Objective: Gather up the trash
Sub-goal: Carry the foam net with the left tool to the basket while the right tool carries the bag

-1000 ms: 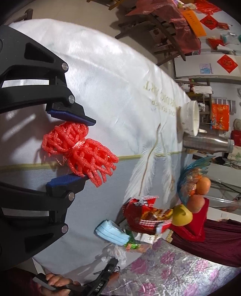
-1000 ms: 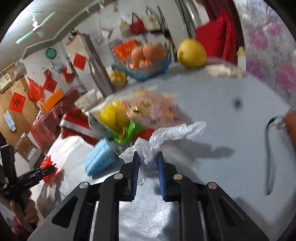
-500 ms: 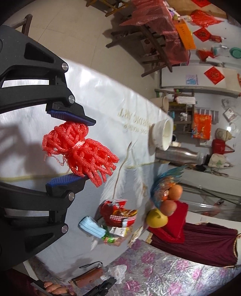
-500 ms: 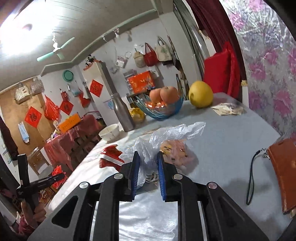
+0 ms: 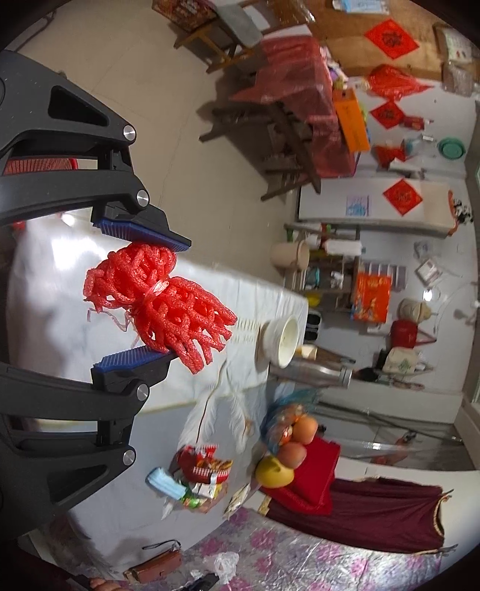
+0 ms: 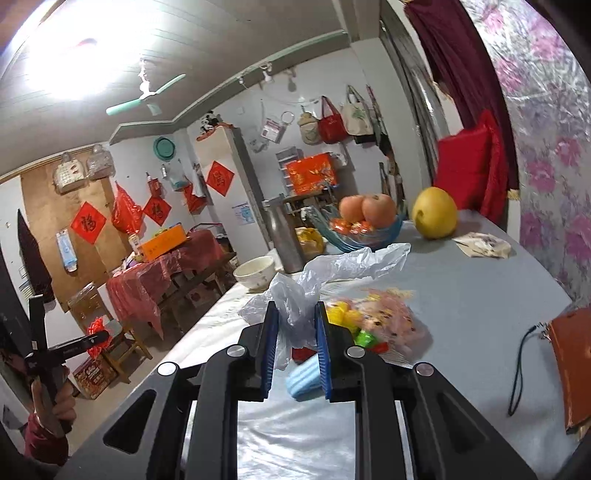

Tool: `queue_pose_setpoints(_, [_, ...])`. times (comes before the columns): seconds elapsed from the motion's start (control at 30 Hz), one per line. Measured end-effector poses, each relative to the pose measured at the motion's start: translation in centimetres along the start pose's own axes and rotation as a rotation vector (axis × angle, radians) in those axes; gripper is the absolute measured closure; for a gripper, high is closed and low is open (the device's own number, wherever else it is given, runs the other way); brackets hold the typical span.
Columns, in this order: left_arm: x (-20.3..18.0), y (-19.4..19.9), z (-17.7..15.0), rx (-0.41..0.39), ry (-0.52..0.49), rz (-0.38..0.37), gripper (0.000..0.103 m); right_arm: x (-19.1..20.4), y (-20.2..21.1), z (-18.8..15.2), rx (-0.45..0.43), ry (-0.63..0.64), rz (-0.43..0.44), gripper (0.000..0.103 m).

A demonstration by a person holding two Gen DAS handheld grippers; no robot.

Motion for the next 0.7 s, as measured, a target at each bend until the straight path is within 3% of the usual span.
queue_pose_setpoints(0.23, [5.8, 3.1, -1.2, 0.002, -0.005, 0.115, 0.054, 5.0, -0.4, 0.6, 0.014, 0.056, 0.072, 0.083])
queue_pose_setpoints(0.7, [18.3, 3.7, -8.2, 0.145, 0.192, 0.157, 0.054, 17.1, -1.8, -0.7, 0.092, 0.191, 0.209, 0.083])
Point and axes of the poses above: each gripper's, at about its wrist camera, not at the fingertips, and y roughly against the way its jaws point, x to its left, z to its top, the point moved 10 cm from there along -y, roughly the way its jaws point, and after that the axes turned 1 degree about z, right-handed, at the moved point
